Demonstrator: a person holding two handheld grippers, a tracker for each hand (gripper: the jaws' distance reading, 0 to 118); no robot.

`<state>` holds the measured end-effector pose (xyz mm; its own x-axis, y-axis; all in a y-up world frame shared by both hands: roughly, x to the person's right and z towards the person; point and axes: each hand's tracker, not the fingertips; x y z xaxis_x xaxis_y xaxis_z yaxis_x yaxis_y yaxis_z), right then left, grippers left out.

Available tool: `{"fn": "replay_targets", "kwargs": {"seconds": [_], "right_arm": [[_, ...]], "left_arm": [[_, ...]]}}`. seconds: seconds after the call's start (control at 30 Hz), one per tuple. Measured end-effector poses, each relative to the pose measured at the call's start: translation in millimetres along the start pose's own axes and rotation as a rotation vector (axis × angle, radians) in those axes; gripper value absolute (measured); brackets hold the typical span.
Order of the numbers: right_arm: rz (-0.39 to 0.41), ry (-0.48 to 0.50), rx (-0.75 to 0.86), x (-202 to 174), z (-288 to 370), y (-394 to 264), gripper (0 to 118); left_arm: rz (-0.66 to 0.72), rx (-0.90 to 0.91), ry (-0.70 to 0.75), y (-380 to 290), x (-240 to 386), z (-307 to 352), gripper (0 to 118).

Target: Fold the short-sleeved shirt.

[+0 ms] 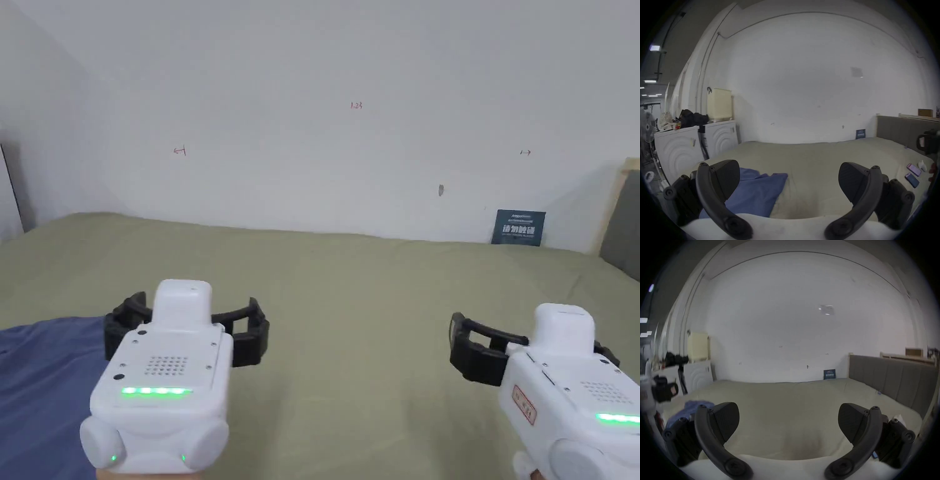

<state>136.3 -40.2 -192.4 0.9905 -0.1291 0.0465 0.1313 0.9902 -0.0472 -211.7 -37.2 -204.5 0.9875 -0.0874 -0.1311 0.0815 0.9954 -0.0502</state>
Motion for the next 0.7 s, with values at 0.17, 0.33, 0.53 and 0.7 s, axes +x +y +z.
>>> {"fn": "replay_targets", "kwargs": {"seconds": [0.17,0.33,0.53,0.7], "right_arm": [[0.117,-0.058,-0.027,-6.3,-2.2,-7.8,118],[0.214,-0.107,-0.04,-10.4,-3.2,-12.2,118],[0.205,-0.083,-0.036,-9.5,-1.4,-12.5,118],[0.206,-0.068,-0.052,-5.6,-5.2,-10.6,118]], "left_arm": [[0.069,-0.061,-0.049,-9.8,-0.4,-1.6,118],[0.099,-0.052,-0.08,-9.0,-4.8,-1.8,118],[0.113,-0.064,-0.082,-6.0,-7.5,-3.4,118],[0.107,-0.078,-0.09,-3.3,-8.2,-6.8,118]]}}
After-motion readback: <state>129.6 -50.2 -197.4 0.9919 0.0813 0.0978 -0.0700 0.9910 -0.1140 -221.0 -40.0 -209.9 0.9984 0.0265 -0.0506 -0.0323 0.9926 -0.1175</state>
